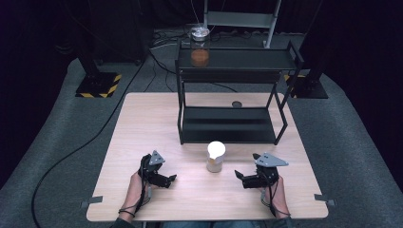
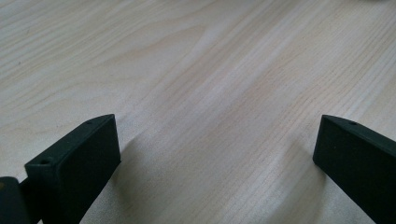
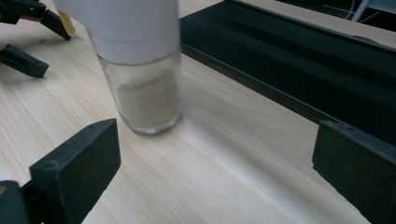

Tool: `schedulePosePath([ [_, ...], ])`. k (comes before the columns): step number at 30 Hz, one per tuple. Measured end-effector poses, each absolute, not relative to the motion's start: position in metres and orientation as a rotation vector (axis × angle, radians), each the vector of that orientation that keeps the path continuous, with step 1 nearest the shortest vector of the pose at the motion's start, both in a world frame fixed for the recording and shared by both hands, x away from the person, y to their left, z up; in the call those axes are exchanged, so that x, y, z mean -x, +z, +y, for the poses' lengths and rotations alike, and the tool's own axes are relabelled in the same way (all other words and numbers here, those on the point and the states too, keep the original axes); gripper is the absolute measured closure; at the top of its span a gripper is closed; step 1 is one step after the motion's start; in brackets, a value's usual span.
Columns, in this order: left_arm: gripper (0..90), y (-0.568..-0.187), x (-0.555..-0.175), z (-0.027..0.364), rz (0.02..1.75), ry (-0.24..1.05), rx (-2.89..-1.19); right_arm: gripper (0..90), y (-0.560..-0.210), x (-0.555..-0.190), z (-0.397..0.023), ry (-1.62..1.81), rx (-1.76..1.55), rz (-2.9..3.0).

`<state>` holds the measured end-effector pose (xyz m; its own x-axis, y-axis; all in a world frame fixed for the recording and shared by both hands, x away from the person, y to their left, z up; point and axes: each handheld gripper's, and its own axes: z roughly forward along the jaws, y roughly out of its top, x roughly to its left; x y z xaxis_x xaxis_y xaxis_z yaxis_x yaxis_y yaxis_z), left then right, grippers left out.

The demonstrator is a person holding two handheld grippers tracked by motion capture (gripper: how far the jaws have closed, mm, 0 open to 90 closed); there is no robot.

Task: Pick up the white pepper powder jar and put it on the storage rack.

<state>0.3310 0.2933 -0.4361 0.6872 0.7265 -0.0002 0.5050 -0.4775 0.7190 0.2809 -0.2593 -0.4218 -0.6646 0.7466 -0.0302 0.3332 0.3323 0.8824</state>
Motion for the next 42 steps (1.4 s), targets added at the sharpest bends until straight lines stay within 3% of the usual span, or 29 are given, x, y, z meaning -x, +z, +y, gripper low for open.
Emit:
schedulePosePath([
  [15,0.0,-0.436,-0.331,0.293,0.94,0.398,-2.18,0.3,-0.424,-0.32,-0.219,1.318,-0.839,2.295],
  [36,0.0,-0.436,-0.331,0.293,0.94,0.398,-2.182,0.4,-0.432,-0.341,-0.191,1.35,-0.771,2.306],
  [38,0.0,-0.436,-0.331,0.293,0.94,0.398,-2.182,5.9,-0.433,-0.34,-0.191,1.357,-0.768,2.296],
  [40,0.0,-0.436,-0.331,0.293,0.939,0.398,-2.181,26.4,-0.436,-0.341,-0.195,1.383,-0.743,2.299],
  [42,0.0,-0.436,-0.331,0.293,0.94,0.397,-2.181,29.6,-0.44,-0.339,-0.197,1.398,-0.738,2.269],
])
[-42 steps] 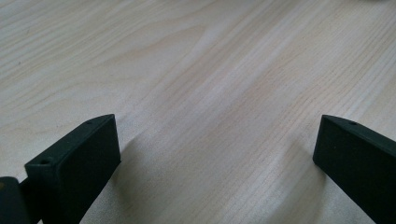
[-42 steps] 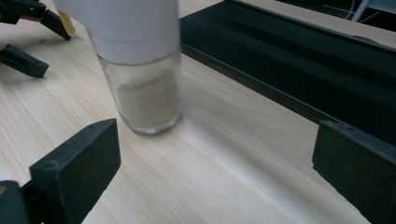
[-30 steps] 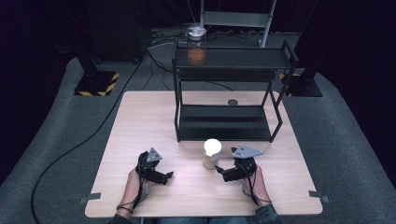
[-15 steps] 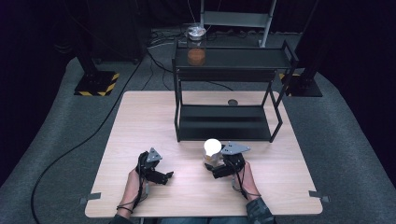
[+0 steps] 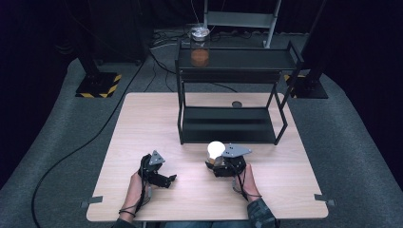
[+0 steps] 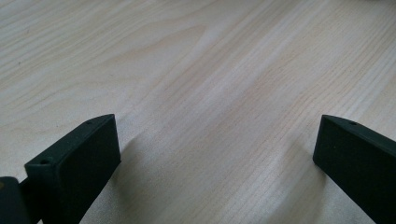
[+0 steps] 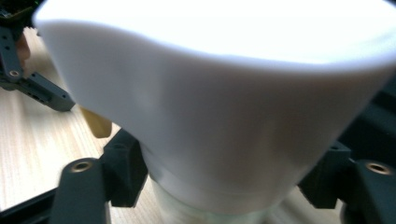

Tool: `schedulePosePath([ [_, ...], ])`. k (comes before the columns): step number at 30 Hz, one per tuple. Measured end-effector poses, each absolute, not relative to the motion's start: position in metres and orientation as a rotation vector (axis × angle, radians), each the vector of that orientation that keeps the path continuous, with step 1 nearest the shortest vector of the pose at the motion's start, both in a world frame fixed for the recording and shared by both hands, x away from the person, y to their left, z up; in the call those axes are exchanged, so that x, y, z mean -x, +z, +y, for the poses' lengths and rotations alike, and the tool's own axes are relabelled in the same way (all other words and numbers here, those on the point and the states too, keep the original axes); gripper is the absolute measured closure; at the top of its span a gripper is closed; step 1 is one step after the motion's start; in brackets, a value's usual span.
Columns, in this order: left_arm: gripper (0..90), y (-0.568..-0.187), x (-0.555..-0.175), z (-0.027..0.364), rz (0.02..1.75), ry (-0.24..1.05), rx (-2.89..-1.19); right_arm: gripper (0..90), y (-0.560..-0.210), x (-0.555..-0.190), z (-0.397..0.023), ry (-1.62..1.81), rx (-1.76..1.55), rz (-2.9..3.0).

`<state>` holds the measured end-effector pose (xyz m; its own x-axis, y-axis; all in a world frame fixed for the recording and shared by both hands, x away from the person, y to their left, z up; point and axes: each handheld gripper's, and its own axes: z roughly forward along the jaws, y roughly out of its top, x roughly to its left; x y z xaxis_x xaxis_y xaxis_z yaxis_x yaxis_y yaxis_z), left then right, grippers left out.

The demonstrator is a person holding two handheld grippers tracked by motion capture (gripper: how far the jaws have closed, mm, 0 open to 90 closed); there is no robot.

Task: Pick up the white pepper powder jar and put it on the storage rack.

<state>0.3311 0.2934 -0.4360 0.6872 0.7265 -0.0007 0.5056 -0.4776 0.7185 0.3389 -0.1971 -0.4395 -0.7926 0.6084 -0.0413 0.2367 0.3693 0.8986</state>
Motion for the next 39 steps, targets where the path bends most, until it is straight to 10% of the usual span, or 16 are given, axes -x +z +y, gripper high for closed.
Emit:
schedulePosePath([
  [39,0.0,-0.436,-0.331,0.293,0.94,0.397,-2.181,29.8,-0.411,-0.34,-0.261,1.457,-0.732,2.249],
])
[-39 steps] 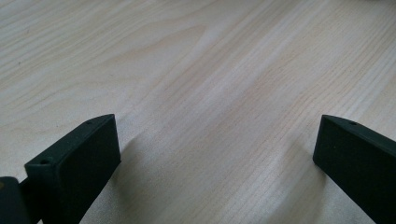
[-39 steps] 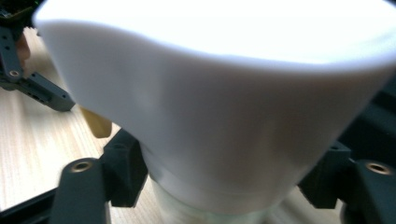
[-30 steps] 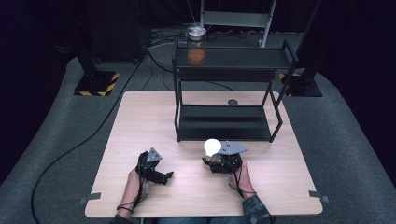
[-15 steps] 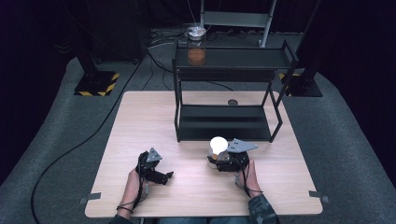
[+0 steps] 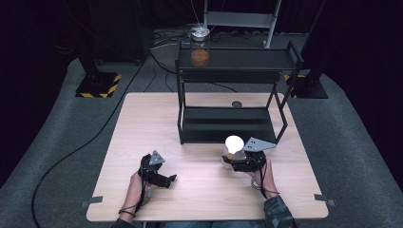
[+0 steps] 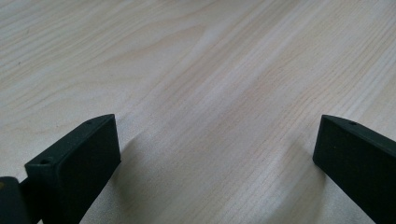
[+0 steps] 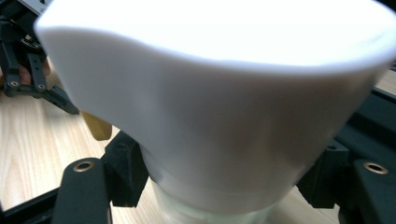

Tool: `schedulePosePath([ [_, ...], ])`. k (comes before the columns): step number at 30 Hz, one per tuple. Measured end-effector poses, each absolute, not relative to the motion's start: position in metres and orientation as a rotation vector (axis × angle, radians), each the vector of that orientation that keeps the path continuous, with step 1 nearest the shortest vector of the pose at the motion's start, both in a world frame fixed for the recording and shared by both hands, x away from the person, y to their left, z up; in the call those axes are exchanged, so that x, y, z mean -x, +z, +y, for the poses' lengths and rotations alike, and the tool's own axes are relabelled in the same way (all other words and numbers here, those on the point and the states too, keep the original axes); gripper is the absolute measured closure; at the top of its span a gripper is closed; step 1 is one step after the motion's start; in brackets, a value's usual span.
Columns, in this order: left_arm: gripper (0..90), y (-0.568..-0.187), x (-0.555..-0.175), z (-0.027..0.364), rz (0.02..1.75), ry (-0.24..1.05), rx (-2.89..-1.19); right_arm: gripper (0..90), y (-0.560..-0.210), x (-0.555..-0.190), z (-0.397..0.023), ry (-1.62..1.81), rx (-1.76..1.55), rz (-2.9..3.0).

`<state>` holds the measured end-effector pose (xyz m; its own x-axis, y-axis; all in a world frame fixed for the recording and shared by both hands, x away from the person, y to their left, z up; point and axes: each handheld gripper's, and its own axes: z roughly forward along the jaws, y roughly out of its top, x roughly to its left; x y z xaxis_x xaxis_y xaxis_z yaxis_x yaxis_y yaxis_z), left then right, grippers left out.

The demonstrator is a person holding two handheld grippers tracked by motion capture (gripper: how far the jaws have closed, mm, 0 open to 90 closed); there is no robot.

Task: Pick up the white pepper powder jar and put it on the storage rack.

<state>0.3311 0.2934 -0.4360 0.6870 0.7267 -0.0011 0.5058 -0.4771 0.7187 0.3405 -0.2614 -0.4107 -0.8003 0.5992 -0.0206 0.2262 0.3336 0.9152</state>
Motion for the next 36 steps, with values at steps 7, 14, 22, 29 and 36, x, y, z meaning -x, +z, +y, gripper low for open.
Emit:
schedulePosePath([
  [7,0.0,-0.436,-0.331,0.293,0.94,0.397,-2.181,29.8,-0.401,-0.341,-0.278,1.446,-0.735,2.234],
  [14,0.0,-0.436,-0.331,0.293,0.94,0.397,-2.181,29.8,-0.387,-0.343,-0.291,1.439,-0.738,2.215],
  [22,0.0,-0.436,-0.331,0.293,0.94,0.397,-2.181,29.8,-0.371,-0.345,-0.302,1.441,-0.738,2.193],
  [29,0.0,-0.436,-0.331,0.293,0.94,0.397,-2.181,29.8,-0.363,-0.347,-0.311,1.434,-0.75,2.181],
  [36,0.0,-0.436,-0.331,0.293,0.941,0.396,-2.181,29.8,-0.353,-0.349,-0.324,1.432,-0.763,2.158],
])
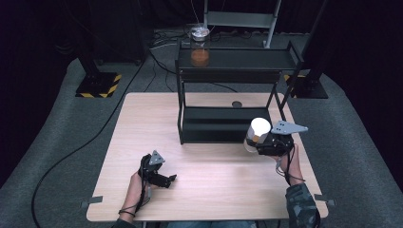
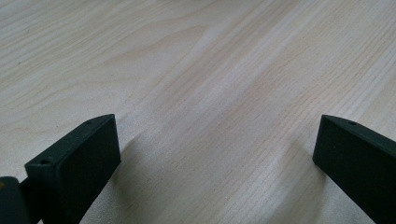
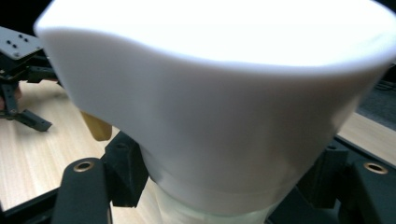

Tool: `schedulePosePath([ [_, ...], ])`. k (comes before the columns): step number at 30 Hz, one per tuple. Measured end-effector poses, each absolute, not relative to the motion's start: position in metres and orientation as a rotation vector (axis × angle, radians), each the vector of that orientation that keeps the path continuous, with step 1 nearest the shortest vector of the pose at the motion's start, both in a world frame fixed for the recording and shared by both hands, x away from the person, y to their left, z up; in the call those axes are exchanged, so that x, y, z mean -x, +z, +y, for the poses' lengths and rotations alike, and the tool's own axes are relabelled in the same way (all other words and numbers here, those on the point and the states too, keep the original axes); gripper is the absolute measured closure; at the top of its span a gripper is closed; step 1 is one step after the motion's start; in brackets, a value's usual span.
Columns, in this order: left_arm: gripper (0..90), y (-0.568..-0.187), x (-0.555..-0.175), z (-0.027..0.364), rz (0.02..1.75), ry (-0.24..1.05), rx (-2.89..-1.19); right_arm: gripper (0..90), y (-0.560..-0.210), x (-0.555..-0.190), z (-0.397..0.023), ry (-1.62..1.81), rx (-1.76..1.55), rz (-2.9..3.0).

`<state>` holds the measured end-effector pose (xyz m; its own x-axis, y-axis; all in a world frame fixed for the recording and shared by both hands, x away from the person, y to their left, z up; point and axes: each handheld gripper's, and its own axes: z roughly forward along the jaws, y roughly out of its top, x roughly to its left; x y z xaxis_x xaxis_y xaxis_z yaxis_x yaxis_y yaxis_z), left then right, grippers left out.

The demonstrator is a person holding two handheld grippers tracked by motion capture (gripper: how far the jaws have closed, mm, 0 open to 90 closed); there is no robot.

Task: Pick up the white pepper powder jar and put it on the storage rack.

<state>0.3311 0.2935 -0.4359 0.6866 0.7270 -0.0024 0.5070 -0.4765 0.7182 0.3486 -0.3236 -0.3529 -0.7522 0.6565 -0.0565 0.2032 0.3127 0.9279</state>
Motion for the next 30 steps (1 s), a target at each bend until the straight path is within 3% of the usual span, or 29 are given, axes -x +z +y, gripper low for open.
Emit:
schedulePosePath([
  [30,0.4,-0.436,-0.332,0.294,0.94,0.393,-2.179,29.9,-0.3,-0.374,-0.339,1.365,-0.811,2.091],
])
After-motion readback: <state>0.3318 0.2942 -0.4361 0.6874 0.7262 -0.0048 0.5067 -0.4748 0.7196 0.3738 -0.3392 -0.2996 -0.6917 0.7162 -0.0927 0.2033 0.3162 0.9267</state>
